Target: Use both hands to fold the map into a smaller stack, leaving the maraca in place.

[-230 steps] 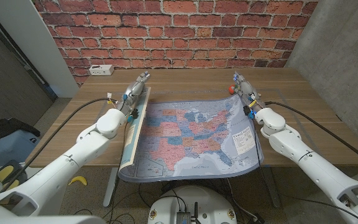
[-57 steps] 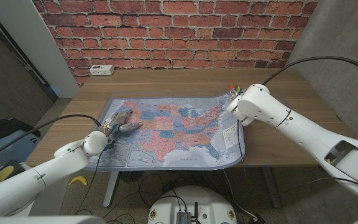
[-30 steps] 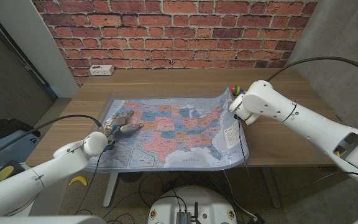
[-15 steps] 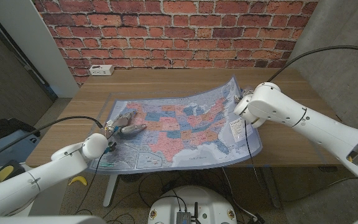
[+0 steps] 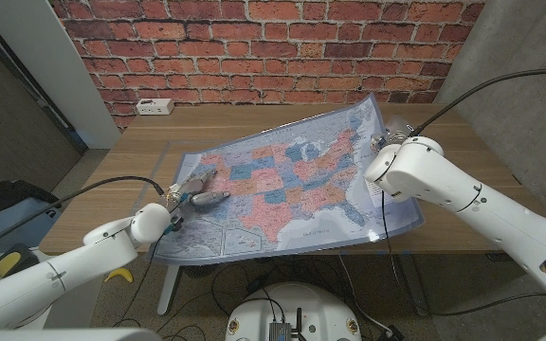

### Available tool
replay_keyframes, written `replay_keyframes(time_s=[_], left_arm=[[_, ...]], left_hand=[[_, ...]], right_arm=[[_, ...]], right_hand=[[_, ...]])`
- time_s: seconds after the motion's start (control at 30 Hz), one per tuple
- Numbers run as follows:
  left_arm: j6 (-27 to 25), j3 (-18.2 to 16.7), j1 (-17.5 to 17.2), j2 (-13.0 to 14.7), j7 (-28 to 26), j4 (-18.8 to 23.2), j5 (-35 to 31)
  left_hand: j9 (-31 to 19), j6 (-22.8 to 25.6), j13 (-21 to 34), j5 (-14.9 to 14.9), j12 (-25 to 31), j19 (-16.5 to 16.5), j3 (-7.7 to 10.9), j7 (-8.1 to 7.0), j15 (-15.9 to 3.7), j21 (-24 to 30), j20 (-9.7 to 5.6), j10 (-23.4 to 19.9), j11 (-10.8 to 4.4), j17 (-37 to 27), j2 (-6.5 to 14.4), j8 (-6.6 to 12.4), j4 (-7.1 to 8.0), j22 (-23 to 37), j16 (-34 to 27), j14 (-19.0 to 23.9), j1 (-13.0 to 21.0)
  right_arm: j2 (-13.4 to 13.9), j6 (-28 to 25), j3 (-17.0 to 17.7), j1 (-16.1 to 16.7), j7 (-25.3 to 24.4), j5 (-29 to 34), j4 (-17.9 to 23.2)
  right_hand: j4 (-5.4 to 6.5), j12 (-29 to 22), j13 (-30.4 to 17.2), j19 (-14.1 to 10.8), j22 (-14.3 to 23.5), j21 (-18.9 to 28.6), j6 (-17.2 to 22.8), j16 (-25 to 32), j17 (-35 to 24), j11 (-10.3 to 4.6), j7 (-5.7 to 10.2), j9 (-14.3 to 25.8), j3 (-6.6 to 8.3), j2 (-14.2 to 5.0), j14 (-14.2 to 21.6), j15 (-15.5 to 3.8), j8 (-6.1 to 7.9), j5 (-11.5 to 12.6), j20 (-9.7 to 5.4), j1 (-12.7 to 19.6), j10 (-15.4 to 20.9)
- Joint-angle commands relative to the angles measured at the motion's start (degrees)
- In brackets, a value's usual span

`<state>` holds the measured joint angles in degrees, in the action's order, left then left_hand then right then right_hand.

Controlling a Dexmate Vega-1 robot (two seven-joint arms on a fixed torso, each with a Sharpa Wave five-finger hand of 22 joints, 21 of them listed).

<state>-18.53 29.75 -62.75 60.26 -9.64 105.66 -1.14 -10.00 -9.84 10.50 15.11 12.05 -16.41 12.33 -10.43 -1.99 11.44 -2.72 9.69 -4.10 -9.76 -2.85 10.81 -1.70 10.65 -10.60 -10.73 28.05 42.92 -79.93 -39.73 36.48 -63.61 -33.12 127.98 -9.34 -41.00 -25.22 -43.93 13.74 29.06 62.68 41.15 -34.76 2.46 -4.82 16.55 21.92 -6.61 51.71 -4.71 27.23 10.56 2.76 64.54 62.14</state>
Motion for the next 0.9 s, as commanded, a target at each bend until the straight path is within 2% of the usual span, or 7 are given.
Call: replay_keyframes(time_s=[0.03,0.17,0.4,0.6,0.77,0.83,0.9], left_arm=[[0.3,2.8,2.8,-1.8,2.3,-0.6,-3.2],[2.2,5.1,5.3,-3.1,4.7,-1.8,-5.3],[5.5,8.5,9.7,-6.1,9.4,-5.4,-8.1],[6.3,9.8,12.0,-7.8,12.0,-8.0,-8.8],[5.8,10.3,12.9,-8.3,13.6,-9.2,-8.9],[5.7,10.3,13.0,-8.4,13.8,-9.5,-8.8],[5.6,10.2,12.9,-8.5,13.7,-9.6,-8.7]], left_hand=[[-0.2,-9.5,0.1,0.2,-0.3,3.5,-0.46,-0.49,0.97,-0.3,7.24,8.5,0.02,-0.3,0.0,-0.11,0.36,0.2,0.1,-6.0,-1.1],[-0.2,-9.8,0.1,0.2,-0.4,3.2,-0.52,-0.49,0.89,-0.4,7.25,8.8,0.03,-0.3,0.2,-0.24,0.49,0.3,0.2,-6.3,-1.2],[-0.2,-10.2,0.1,0.3,-0.5,3.8,-0.54,-0.42,0.85,0.0,7.03,9.1,-0.01,-0.3,0.6,-0.39,0.56,0.3,0.3,-6.6,-1.2],[-0.2,-10.5,0.1,0.3,-0.6,4.2,-0.58,-0.36,0.66,0.2,6.82,9.4,0.01,-0.3,0.8,-0.48,0.59,0.3,0.3,-6.8,-1.1],[-0.2,-11.0,0.1,0.3,-0.8,4.2,-0.63,-0.24,0.64,0.2,6.71,9.8,0.11,-0.3,0.9,-0.61,0.59,0.3,0.4,-6.9,-1.1],[-0.2,-11.3,0.1,0.3,-0.9,4.2,-0.65,-0.14,0.61,0.2,6.73,10.0,0.11,-0.3,0.9,-0.70,0.59,0.3,0.4,-7.0,-1.1],[-0.2,-11.4,0.1,0.3,-0.9,4.1,-0.68,-0.18,0.54,0.2,6.71,10.0,0.09,-0.3,1.0,-0.71,0.58,0.3,0.4,-7.2,-1.1]], right_arm=[[-0.3,-0.1,1.8,2.6,-0.4,10.4,3.1],[1.0,-0.1,-0.9,-0.3,-0.4,9.6,3.4],[2.7,-0.1,-11.7,-11.5,-0.4,3.1,2.0],[2.2,-0.1,-26.9,-28.4,-0.4,-9.8,-1.4],[-0.7,-0.1,-37.7,-41.5,-0.4,-22.3,-5.7],[-2.1,-0.1,-38.9,-43.1,-0.4,-23.4,-7.0],[-3.3,-0.1,-37.2,-41.8,-0.4,-22.6,-7.9]], right_hand=[[0.02,-0.7,-0.5,-0.6,0.1,0.7,1.0,-0.3,-0.1,-0.02,0.53,2.3,0.61,0.87,2.7,-1.83,0.56,0.3,0.04,-0.1,0.4],[0.04,-1.1,-1.0,-0.7,0.1,1.1,1.0,-0.6,-0.1,-0.07,0.72,2.6,0.96,1.08,3.2,-2.04,0.77,0.4,0.05,-0.2,0.5],[0.11,-1.5,-1.7,-1.1,0.2,1.7,1.1,-1.0,0.0,-0.50,1.05,3.1,1.34,1.63,3.9,-2.21,1.08,0.6,-0.10,-0.7,0.6],[0.22,-1.8,-2.2,-1.3,0.1,2.2,1.0,-1.2,-0.2,-0.71,1.46,3.5,1.67,1.83,4.4,-2.61,1.25,0.8,-0.15,-1.0,0.6],[0.12,-2.1,-2.7,-2.1,0.1,2.9,1.1,-0.8,-0.8,-1.06,1.68,3.8,1.76,2.29,5.1,-2.63,1.49,1.0,-0.33,-1.3,0.9],[0.12,-2.3,-2.9,-2.6,0.1,3.2,1.0,-0.4,-1.3,-1.19,1.78,4.0,1.73,2.40,5.5,-2.83,1.54,1.1,-0.34,-1.3,0.9],[0.10,-2.4,-3.2,-3.1,0.1,3.6,1.0,0.1,-1.9,-1.43,1.90,4.1,1.76,2.38,5.6,-2.82,1.62,1.2,-0.42,-1.3,1.0]])
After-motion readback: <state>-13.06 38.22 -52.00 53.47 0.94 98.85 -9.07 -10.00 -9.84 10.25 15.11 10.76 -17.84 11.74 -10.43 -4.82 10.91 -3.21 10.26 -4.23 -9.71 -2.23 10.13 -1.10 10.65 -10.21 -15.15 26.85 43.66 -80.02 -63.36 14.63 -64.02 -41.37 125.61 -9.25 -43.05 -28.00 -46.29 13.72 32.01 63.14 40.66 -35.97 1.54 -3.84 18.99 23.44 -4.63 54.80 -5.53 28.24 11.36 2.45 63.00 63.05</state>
